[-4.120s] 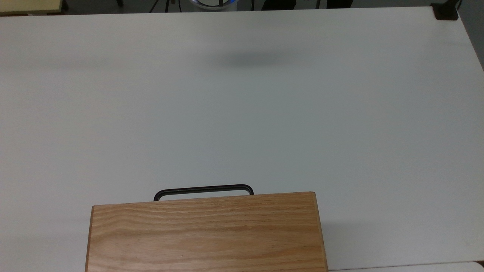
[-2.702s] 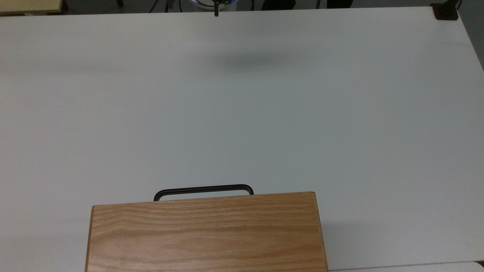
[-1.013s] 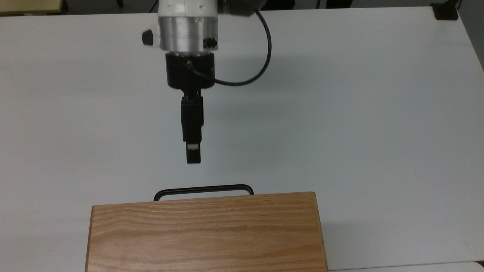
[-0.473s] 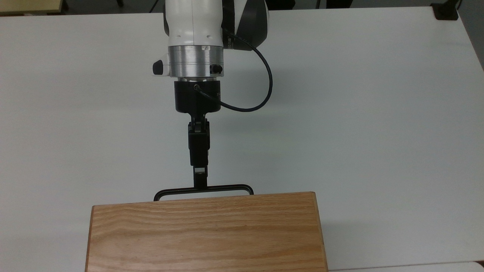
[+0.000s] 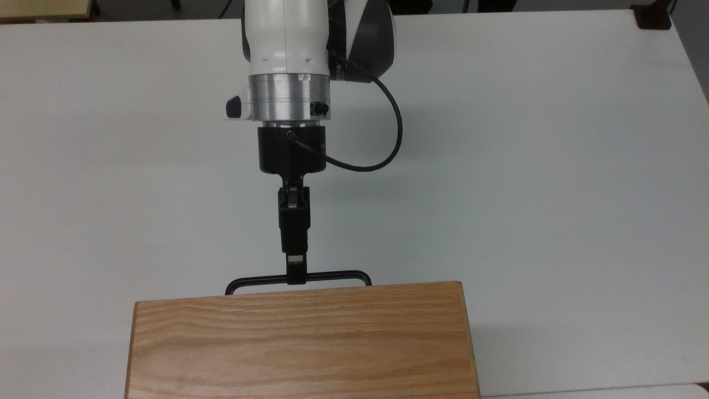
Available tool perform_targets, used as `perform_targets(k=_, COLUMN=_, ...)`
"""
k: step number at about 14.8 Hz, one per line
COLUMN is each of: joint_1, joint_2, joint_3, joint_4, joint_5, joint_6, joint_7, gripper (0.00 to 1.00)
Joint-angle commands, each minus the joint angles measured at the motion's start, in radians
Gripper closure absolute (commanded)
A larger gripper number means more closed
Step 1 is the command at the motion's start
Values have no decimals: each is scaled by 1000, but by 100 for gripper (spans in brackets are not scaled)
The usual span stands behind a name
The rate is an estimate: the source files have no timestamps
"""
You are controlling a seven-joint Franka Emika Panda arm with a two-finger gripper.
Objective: Open the drawer by sliding it
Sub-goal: 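Lower the gripper and hook it onto the black bar handle, then pull the handle away from the cabinet, sliding the upper drawer out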
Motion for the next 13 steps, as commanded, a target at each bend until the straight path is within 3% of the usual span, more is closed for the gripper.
perform_targets(k=1, joint_1=10, joint_2=34, joint_3=1, joint_4=39, joint_5=11, joint_6=29, joint_7=23, gripper=62)
perform_targets(k=2, joint_1=10, joint_2=44, joint_3=1, joint_4=42, joint_5=13, joint_6=29, joint_7=24, gripper=64)
perform_targets(k=4, joint_1=10, joint_2=42, joint_3=1, joint_4=43, joint_5=11, joint_6=29, joint_7=41, gripper=90)
perform_targets(k=5, joint_1=10, joint_2=39, joint_3=0, joint_4=43, joint_5=11, joint_6=28, joint_7=41, gripper=92)
perform_targets(k=10, joint_1=12, joint_2=11, joint_3=1, joint_4=27, joint_5=13, joint_6=26, joint_7=43, gripper=92)
perform_targets(k=13, joint_1=15, joint_2=-76, joint_3=1, joint_4=-91, joint_5=11, joint_6=26, joint_7=43, gripper=92)
